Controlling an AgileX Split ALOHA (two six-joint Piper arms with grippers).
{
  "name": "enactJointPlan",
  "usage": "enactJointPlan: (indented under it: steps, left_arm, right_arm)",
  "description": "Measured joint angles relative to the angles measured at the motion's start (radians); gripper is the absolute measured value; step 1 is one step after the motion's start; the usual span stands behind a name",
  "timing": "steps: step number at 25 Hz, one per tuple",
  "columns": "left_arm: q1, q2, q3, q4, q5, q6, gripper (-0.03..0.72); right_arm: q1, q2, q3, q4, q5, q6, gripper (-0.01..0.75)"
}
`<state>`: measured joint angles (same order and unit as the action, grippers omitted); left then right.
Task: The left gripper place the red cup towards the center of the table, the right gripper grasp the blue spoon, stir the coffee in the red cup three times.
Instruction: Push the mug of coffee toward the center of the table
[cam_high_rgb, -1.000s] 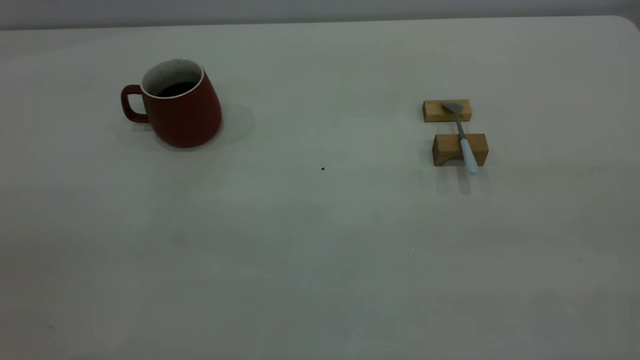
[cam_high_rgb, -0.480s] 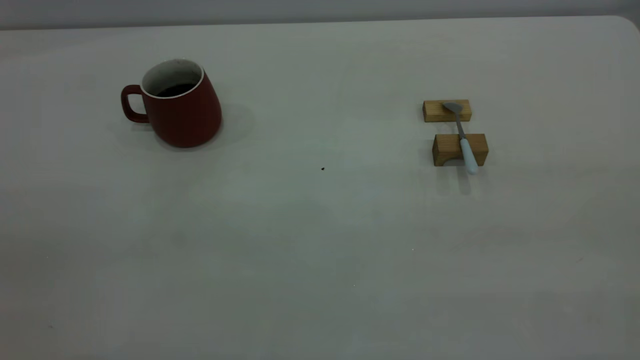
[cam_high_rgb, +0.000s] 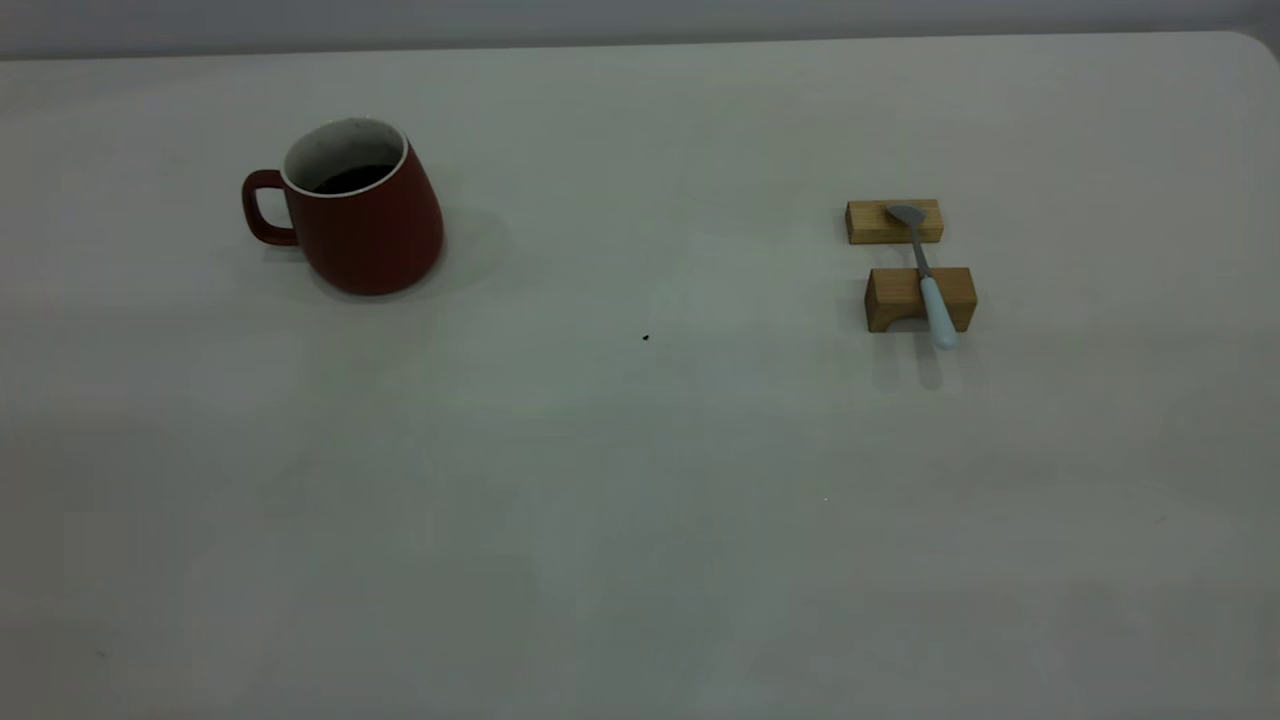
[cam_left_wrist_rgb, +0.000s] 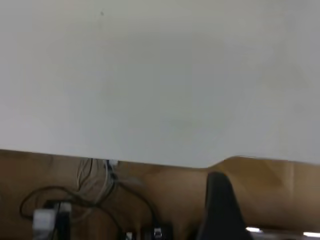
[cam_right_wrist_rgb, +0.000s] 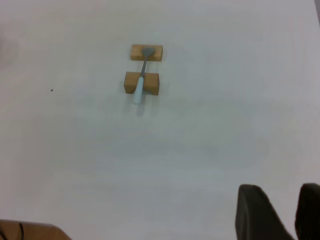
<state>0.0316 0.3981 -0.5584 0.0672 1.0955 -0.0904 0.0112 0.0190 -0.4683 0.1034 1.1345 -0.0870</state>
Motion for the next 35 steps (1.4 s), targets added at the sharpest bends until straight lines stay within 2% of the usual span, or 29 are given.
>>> enactJointPlan:
  steps: [6, 11, 16, 21, 26, 33, 35]
  left_arm:
    - [0.000, 0.426, -0.017, 0.047, -0.285, -0.024, 0.558]
    - [0.012, 0.794, -0.133, 0.086, -0.462, -0.044, 0.558]
    - [0.088, 1.129, -0.328, 0.088, -0.527, 0.005, 0.558]
    - [0.108, 1.394, -0.547, 0.088, -0.542, 0.156, 0.558]
    - [0.108, 1.624, -0.770, 0.053, -0.521, 0.455, 0.558]
    - [0.097, 1.878, -1.028, -0.271, -0.399, 1.221, 0.558]
    - [0.089, 1.938, -1.087, -0.329, -0.349, 1.369, 0.558]
  right_arm:
    - [0.000, 0.000, 0.000, 0.000, 0.000, 0.000, 0.237]
    - [0.000, 0.000, 0.000, 0.000, 0.000, 0.000, 0.237]
    - [0.000, 0.000, 0.000, 0.000, 0.000, 0.000, 0.237]
    - [0.000, 0.000, 0.000, 0.000, 0.000, 0.000, 0.237]
    - [0.000, 0.000, 0.000, 0.000, 0.000, 0.000, 0.237]
    - [0.000, 0.000, 0.000, 0.000, 0.000, 0.000, 0.237]
    - [0.000, 0.000, 0.000, 0.000, 0.000, 0.000, 0.237]
